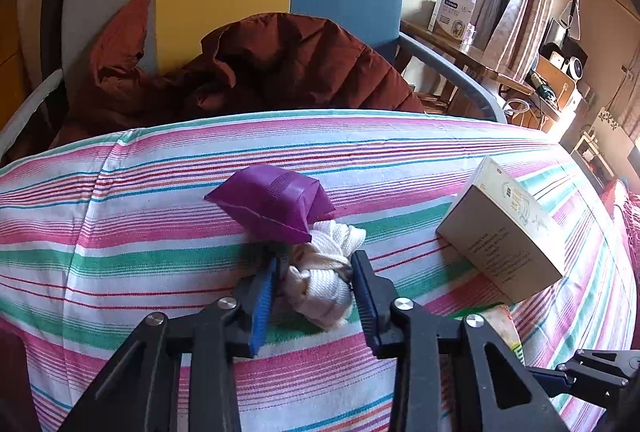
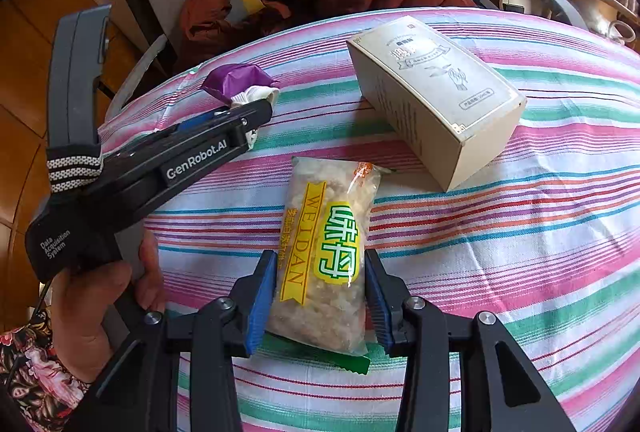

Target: Organize objects

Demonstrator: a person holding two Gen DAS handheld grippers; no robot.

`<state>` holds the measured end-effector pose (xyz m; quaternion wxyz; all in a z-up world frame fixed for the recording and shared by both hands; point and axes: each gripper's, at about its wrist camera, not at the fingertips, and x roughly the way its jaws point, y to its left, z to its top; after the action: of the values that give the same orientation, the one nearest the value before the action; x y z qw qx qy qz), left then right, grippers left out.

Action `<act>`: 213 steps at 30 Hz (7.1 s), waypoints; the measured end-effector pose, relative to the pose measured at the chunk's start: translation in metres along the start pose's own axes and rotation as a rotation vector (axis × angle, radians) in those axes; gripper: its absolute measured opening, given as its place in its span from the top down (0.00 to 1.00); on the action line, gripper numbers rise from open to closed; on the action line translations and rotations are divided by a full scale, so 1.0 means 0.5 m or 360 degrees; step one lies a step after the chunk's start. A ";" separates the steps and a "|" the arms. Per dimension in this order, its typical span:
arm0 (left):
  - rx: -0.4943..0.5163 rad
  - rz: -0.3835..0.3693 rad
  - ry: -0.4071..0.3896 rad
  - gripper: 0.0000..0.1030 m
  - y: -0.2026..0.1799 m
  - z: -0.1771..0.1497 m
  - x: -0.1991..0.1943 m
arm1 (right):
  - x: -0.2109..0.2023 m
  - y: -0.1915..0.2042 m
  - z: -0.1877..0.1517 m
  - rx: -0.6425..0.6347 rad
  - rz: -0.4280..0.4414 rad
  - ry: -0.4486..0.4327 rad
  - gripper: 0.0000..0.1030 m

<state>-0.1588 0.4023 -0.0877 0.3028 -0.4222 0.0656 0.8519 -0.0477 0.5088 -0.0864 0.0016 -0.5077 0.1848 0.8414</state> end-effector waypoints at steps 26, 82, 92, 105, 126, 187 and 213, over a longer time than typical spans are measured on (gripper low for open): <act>-0.0086 0.0070 -0.0120 0.69 0.081 -0.198 -0.194 | 0.001 0.057 -0.004 -0.0208 0.0066 -0.0080 0.59; -0.0955 0.0401 -0.0217 0.54 0.513 -0.348 -0.508 | 0.007 0.126 -0.039 -0.0341 0.0261 -0.0106 0.59; -0.0814 0.0393 -0.0321 0.54 0.460 -0.370 -0.530 | -0.011 0.149 -0.041 -0.0415 0.0322 -0.0159 0.59; -0.0518 0.0160 -0.0342 0.54 0.368 -0.396 -0.547 | -0.015 0.368 -0.036 -0.0686 0.0479 -0.0072 0.59; -0.0831 0.0161 -0.0443 0.54 0.484 -0.442 -0.611 | 0.192 0.868 0.018 -0.1267 0.0314 0.0148 0.59; -0.0173 -0.0162 -0.0162 0.54 0.171 -0.413 -0.547 | -0.121 0.061 -0.009 -0.0295 -0.0402 -0.0342 0.12; -0.0027 -0.0184 0.0008 0.54 0.097 -0.340 -0.467 | 0.026 -0.044 0.144 -0.0200 -0.0253 -0.0123 0.49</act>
<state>0.0363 0.1929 -0.0252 0.3477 -0.4300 0.0346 0.8325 -0.1113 0.5496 -0.0745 0.0435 -0.4871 0.0906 0.8675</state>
